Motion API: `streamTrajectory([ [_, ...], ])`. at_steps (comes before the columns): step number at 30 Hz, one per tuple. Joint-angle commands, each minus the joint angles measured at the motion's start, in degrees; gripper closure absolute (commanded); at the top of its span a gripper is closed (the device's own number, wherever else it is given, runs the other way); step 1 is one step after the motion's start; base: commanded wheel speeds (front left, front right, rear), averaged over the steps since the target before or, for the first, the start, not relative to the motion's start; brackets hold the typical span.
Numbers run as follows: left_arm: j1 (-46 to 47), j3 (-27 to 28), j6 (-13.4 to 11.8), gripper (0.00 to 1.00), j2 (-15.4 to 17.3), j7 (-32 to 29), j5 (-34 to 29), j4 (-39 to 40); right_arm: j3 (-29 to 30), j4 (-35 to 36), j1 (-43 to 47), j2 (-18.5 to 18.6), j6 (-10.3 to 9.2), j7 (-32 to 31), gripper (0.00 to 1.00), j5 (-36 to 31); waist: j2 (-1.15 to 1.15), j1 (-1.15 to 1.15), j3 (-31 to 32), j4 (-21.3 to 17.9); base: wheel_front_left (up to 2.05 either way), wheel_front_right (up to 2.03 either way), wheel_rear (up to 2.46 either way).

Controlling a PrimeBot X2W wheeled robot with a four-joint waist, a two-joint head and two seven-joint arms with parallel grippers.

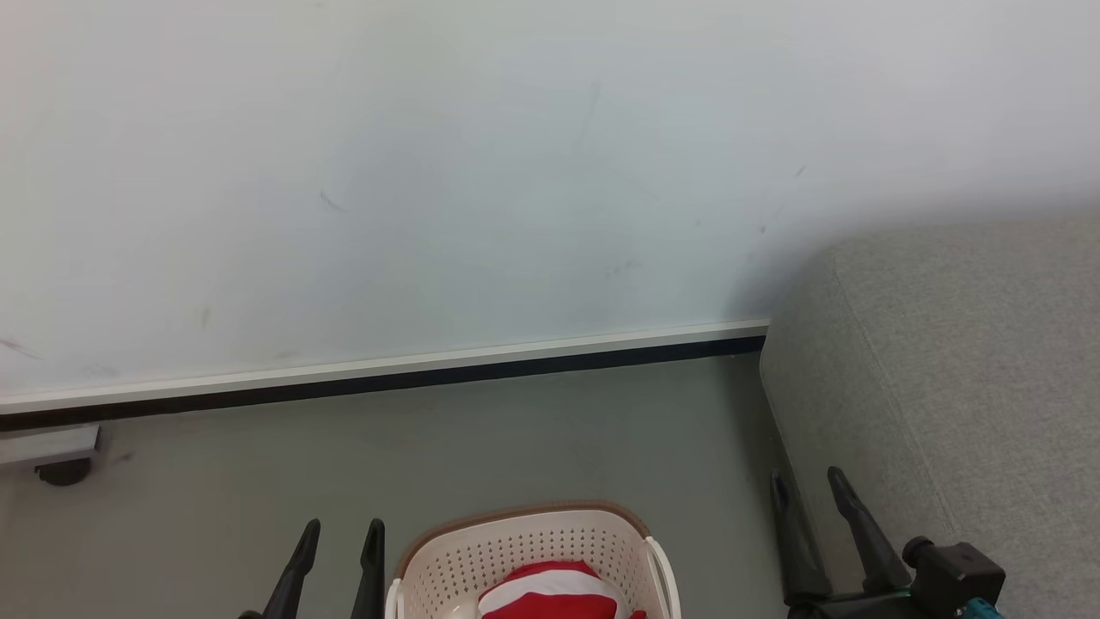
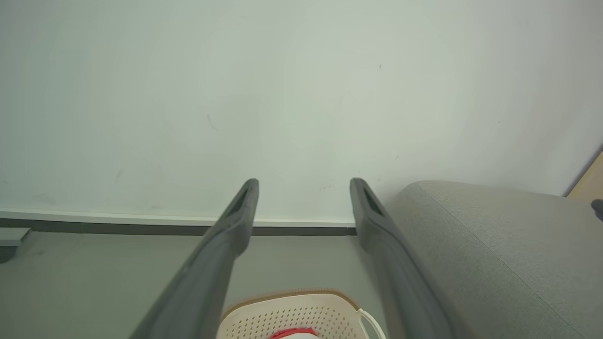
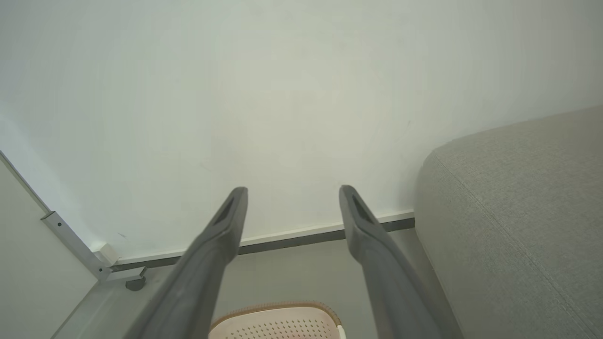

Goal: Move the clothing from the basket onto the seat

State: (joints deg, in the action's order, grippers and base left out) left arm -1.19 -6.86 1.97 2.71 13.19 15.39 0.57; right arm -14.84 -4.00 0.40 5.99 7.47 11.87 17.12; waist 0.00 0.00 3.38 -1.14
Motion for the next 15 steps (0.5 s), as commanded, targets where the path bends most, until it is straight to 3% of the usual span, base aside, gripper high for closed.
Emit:
streamTrajectory([
  [1,-0.94,-0.12,-0.05,0.00,0.25,0.53,-1.03,0.72,-0.58,0.70,0.14,0.46,0.04,0.53,0.00,-1.05,0.00,0.00,0.03,0.01,0.00,0.00,0.00],
  [15,-2.24,-0.48,-1.02,0.00,0.26,1.52,-7.13,2.72,-3.68,2.15,1.09,1.01,0.04,2.51,0.00,-6.50,0.00,0.00,-0.13,-0.22,0.00,0.00,0.00],
])
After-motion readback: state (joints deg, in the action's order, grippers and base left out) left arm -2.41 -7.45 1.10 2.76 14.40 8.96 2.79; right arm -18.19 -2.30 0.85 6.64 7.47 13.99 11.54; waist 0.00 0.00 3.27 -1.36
